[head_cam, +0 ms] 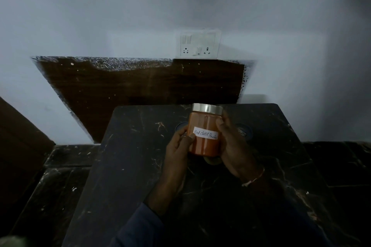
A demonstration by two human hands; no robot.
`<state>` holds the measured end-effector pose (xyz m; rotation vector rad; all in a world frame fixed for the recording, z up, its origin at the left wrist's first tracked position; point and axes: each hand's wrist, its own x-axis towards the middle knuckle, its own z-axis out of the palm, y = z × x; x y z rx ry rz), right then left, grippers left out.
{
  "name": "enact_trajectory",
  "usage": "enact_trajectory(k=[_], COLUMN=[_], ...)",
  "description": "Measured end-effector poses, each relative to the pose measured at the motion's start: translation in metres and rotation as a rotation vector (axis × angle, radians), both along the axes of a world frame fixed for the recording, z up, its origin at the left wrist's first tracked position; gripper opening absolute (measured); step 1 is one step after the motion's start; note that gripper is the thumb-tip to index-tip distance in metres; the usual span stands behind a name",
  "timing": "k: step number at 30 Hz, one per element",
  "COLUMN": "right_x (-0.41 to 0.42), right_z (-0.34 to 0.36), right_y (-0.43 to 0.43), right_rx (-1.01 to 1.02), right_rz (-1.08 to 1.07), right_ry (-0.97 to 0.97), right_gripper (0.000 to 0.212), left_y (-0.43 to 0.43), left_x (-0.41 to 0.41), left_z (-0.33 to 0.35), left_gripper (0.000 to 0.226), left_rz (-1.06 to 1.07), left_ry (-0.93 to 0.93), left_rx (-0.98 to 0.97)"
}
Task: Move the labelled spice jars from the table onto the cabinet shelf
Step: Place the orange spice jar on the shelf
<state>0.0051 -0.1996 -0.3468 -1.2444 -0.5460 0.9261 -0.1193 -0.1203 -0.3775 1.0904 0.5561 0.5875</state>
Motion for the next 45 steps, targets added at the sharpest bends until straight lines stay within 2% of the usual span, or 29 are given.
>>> enact_trajectory(k=[2,4,6,7,9,11,15,19,22,25,27,29,33,37,45], right_x=[0.001,0.007,0.018,0.024,0.038,0.049,0.071,0.094,0.117,0.148,0.169,0.187,0.218,0.246,0.274], right_z=[0.006,0.018,0.041,0.055,0.097,0.155,0.279,0.383,0.428,0.441,0.439,0.436,0.432,0.439,0.457], right_y=[0.003,0.006,0.016,0.02,0.031,0.04,0.052,0.071,0.099,0.134,0.156,0.174,0.203,0.233,0.287], right_rx=[-0.011,-0.01,0.002,0.009,0.074,0.162,0.325,0.464,0.485,0.43,0.356,0.291,0.213,0.061,-0.174], right_rz=[-0.009,0.024,0.028,0.001,-0.033,0.002,-0.057,-0.091,-0.146,-0.18,-0.193,-0.189,-0.21,-0.268,-0.315], right_ry=[-0.044,-0.144,-0.26,-0.287,-0.369,-0.52,-0.852,-0.977,-1.048,-1.093,-1.12,-1.144,-1.14,-1.255,-1.333], right_gripper=[0.061,0.045,0.036,0.04,0.055,0.062,0.05,0.035,0.035,0.033,0.033,0.032,0.03,0.031,0.036], left_y=[0.004,0.012,0.026,0.033,0.05,0.068,0.092,0.119,0.148,0.18,0.199,0.215,0.23,0.233,0.235], left_x=[0.0,0.002,0.009,0.012,0.023,0.036,0.062,0.1,0.129,0.152,0.164,0.175,0.193,0.203,0.203], left_z=[0.003,0.013,0.034,0.047,0.086,0.139,0.252,0.351,0.4,0.418,0.418,0.418,0.421,0.414,0.411], left_gripper=[0.04,0.045,0.045,0.043,0.044,0.05,0.04,0.035,0.045,0.053,0.045,0.046,0.046,0.044,0.035], left_rz=[0.002,0.009,0.032,0.045,0.061,0.069,0.021,0.092,0.219,0.305,0.287,0.28,0.38,0.591,0.658], left_ry=[-0.002,-0.014,-0.042,-0.046,-0.064,-0.115,-0.282,-0.385,-0.279,0.004,0.235,0.406,0.611,0.64,0.528], left_rx=[-0.003,0.017,0.13,0.211,0.404,0.579,0.788,1.039,1.28,1.455,1.539,1.584,1.669,1.745,1.77])
